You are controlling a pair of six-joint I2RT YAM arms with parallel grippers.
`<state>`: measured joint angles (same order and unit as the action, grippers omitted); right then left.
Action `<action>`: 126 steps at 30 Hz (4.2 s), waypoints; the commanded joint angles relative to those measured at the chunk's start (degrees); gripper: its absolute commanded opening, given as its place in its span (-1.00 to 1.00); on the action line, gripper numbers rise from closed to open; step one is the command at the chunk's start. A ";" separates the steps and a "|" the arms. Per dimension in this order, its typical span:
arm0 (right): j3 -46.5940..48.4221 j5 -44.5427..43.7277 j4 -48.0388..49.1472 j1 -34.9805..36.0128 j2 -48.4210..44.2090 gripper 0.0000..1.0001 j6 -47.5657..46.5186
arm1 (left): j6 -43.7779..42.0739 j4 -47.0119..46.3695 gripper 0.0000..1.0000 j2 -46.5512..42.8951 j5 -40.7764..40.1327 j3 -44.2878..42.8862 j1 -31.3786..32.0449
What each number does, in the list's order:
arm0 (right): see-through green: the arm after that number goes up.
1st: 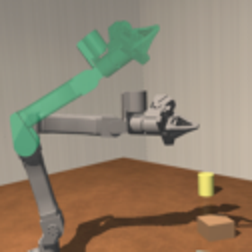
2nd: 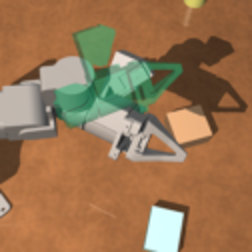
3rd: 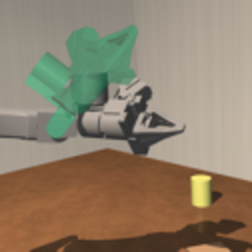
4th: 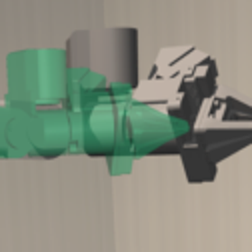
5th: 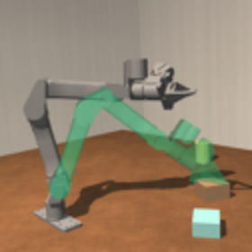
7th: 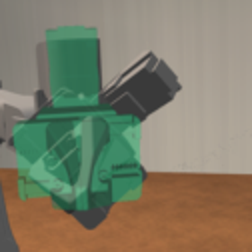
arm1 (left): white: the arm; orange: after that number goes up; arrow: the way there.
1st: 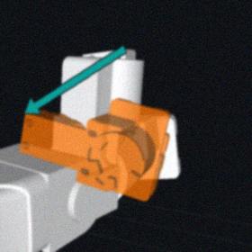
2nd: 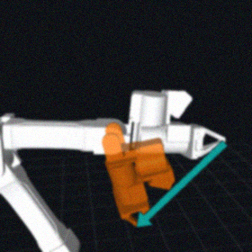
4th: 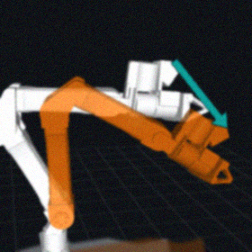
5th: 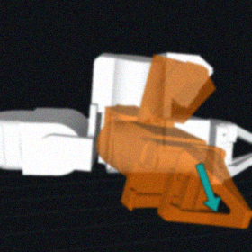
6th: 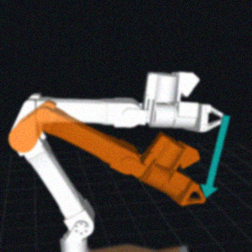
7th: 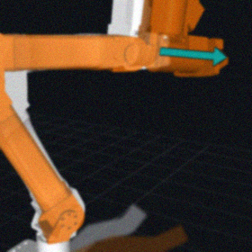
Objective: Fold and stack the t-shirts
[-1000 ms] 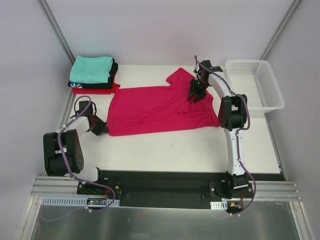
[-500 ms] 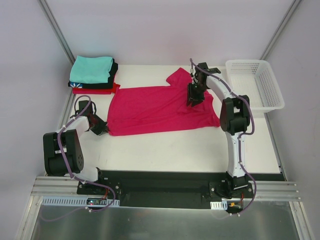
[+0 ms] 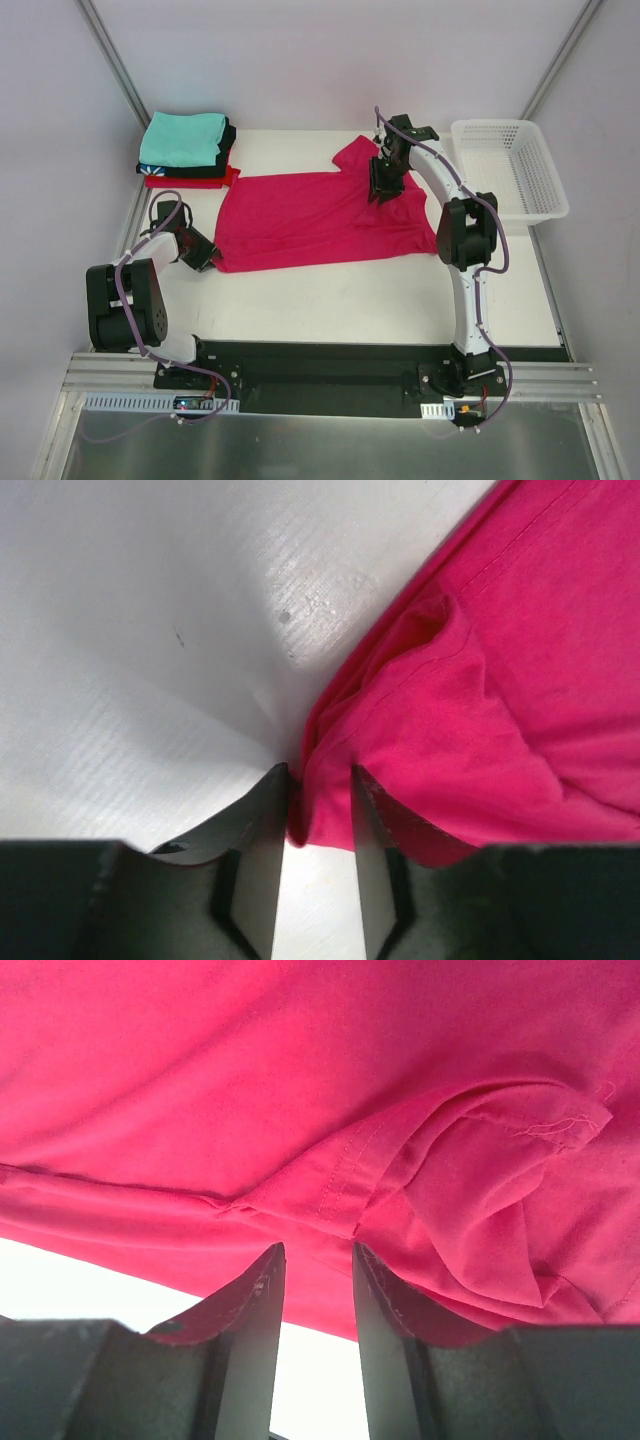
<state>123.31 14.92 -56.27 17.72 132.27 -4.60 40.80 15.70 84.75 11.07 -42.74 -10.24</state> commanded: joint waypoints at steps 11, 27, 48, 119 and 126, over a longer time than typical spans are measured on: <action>-3.42 0.20 0.55 -0.05 -1.14 -0.33 -0.94 | -1.07 1.96 0.98 -4.24 0.97 -2.17 -0.48; -7.38 1.52 3.27 0.39 -0.43 -0.43 -0.41 | -3.09 7.67 0.98 -6.62 -4.03 -7.00 1.62; -10.10 1.87 5.47 0.57 0.45 -0.67 -0.32 | -2.56 10.13 0.98 -6.62 -6.50 -9.11 5.58; -20.74 17.16 21.12 -16.31 -8.78 -0.07 -0.93 | -0.46 12.86 0.98 -5.73 -7.64 -13.43 30.28; -18.98 19.97 20.76 -15.96 -8.95 -0.10 0.65 | -0.72 14.00 0.98 -5.65 -15.28 -10.43 28.88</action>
<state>102.32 32.29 -35.00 0.54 125.89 -3.70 39.70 27.44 78.81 2.22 -54.37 19.77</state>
